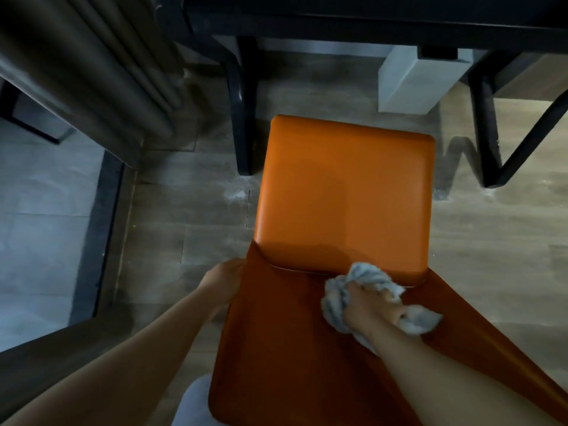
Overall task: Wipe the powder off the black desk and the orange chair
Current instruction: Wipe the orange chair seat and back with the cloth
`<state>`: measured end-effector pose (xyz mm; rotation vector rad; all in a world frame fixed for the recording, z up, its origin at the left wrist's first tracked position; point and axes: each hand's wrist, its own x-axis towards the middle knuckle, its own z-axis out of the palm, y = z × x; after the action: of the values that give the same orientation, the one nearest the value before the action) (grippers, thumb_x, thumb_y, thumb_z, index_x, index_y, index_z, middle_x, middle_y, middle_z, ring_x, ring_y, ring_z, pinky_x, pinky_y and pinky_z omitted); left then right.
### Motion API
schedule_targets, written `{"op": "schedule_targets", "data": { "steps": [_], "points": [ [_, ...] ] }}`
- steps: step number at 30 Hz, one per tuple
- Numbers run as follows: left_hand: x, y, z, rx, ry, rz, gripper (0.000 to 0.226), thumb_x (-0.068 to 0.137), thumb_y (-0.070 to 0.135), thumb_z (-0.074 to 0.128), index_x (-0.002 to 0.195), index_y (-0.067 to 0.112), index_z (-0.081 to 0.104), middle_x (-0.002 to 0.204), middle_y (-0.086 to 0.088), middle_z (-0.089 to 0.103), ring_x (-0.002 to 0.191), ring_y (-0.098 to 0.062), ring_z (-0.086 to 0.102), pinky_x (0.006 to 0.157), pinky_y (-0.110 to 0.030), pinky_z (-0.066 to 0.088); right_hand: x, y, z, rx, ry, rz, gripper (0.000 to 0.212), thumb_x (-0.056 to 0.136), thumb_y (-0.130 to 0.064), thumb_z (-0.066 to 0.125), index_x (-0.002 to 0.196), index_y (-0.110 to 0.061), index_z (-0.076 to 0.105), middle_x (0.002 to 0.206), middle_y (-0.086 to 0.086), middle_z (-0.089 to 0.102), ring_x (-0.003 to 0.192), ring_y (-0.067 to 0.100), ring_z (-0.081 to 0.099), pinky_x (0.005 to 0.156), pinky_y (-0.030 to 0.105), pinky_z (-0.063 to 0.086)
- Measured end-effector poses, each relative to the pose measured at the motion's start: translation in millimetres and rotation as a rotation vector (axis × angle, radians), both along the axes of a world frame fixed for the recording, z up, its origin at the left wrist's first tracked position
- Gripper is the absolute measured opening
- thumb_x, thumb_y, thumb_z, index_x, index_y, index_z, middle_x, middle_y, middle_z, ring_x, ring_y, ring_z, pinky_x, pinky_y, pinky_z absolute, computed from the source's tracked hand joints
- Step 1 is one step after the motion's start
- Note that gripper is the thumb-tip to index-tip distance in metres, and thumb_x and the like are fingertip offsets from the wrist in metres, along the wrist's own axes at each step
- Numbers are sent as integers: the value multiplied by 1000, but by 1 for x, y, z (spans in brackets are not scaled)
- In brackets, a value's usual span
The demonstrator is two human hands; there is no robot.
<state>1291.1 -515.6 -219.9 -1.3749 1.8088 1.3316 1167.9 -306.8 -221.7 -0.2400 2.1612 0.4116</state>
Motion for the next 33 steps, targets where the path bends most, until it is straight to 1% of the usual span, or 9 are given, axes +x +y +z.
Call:
{"op": "schedule_targets", "data": {
  "steps": [4,7,10,14,18,21,23,28,33],
  "points": [
    [14,-11,2,63,38,1,30,96,5,45,124,8,56,105,-9,62,84,-18,60,72,-29,48,54,-75,16,-483,-139,-47,42,89,-29,40,129,-42,39,135,4,46,126,30,39,98,44,33],
    [21,-14,5,40,50,-6,25,96,9,49,119,12,58,104,-16,66,93,-25,64,81,-36,50,65,-106,27,-617,-221,-44,40,86,-30,44,123,-43,40,134,1,44,124,30,36,99,46,31],
    [22,-10,7,104,47,88,20,96,11,46,103,26,57,80,2,66,67,-7,62,53,-19,44,45,-75,19,-441,-224,-82,40,96,-38,35,136,-44,34,146,4,34,133,31,31,105,46,30],
    [20,-6,5,121,24,18,25,96,19,44,116,31,55,88,4,69,76,-10,64,57,-18,42,30,-39,21,-85,-68,-9,51,93,-29,43,139,-43,27,148,5,30,133,31,27,99,49,33],
    [16,-3,8,58,64,-77,32,99,27,41,128,20,54,114,-9,65,97,-19,62,80,-27,47,65,-84,25,-431,-164,-96,50,84,-25,44,129,-45,37,139,0,41,125,30,34,98,48,29],
    [15,-6,11,30,101,-45,31,99,27,42,123,13,57,116,-14,64,105,-27,60,92,-36,46,70,-97,30,-553,-187,-101,52,80,-21,48,124,-46,37,136,-3,42,123,28,35,101,46,29],
    [15,-9,13,16,94,-111,29,98,27,42,118,14,59,111,-13,65,100,-27,61,86,-35,47,58,-78,31,-529,-201,-104,56,84,-20,48,131,-48,33,143,-4,36,128,28,33,103,44,31],
    [13,-3,13,39,74,-213,29,98,26,42,124,20,53,87,-1,61,69,-13,56,61,-23,43,50,-57,31,-138,-49,-47,55,89,-35,48,139,-39,26,149,7,29,134,35,24,102,53,28],
    [9,0,17,-66,66,-219,32,99,22,38,124,14,56,121,-14,61,110,-29,57,95,-35,45,76,-101,33,-480,-148,-85,55,82,-22,49,130,-43,32,139,0,39,124,32,33,100,52,31]
  ]
}}
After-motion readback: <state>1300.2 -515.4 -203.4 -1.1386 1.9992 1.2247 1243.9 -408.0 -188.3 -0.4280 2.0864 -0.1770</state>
